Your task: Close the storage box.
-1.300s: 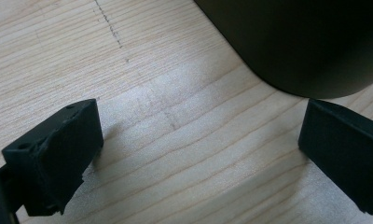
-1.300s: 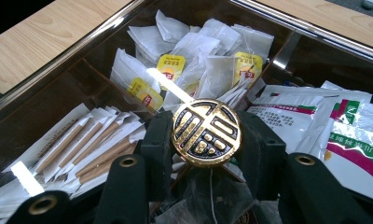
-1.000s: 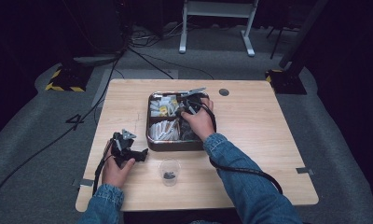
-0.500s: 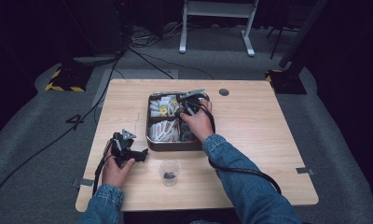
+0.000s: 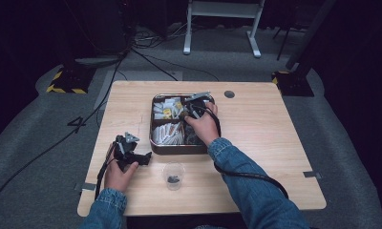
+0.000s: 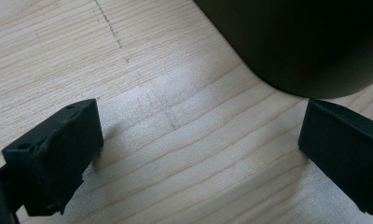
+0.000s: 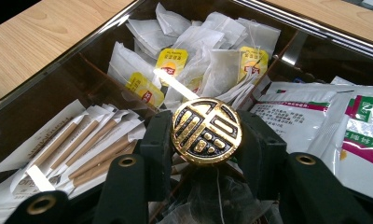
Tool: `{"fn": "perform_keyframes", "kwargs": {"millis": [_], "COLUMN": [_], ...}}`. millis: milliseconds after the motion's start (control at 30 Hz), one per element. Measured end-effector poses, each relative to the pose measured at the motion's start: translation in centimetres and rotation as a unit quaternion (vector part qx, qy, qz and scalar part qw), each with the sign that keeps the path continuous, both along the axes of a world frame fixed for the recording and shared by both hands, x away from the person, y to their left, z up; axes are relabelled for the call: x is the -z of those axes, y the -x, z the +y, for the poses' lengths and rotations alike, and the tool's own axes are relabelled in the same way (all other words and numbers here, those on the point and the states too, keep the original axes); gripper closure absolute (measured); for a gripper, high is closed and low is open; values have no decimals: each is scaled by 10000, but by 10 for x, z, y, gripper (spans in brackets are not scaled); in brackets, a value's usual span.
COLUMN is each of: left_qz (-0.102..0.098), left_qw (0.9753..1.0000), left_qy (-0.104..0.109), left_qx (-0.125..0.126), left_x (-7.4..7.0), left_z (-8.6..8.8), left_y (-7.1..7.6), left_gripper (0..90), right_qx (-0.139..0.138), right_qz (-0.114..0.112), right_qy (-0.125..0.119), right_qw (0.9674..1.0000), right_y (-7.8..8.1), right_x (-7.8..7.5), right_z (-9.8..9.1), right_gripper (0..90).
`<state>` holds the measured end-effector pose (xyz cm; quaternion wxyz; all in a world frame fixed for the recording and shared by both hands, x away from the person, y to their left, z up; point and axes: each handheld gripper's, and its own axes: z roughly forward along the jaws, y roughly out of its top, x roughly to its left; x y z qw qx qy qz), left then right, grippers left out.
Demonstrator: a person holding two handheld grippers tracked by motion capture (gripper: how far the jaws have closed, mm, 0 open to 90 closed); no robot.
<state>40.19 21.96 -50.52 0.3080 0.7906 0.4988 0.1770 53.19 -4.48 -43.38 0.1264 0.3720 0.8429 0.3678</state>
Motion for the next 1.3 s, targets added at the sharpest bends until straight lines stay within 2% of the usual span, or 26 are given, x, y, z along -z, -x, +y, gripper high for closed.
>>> {"fn": "perform_keyframes", "kwargs": {"millis": [133,267,700,1033,1300], "left_qz": [6,3,3,7,6], "left_qw": [10000,10000,10000,10000,10000], "left_qy": [-7,-8,-8,-6,-4], "left_qx": [2,5,6,2,7], "left_x": [0,0,0,0,0], "left_z": [0,0,0,0,0], "left_y": [0,0,0,0,0], "left_gripper": [2,2,2,2,3], "right_qx": [4,-10,-260,-426,-565], "right_qz": [5,-73,-436,-703,-821], "right_qy": [-200,-253,-501,-629,-578], "right_qw": [9998,9997,9975,9946,9933], "right_y": [0,1,19,38,52], "right_x": [-1,-7,-44,-68,-78], "right_z": [-2,-7,-31,-56,-71], "right_gripper": [506,489,470,470,469]}}
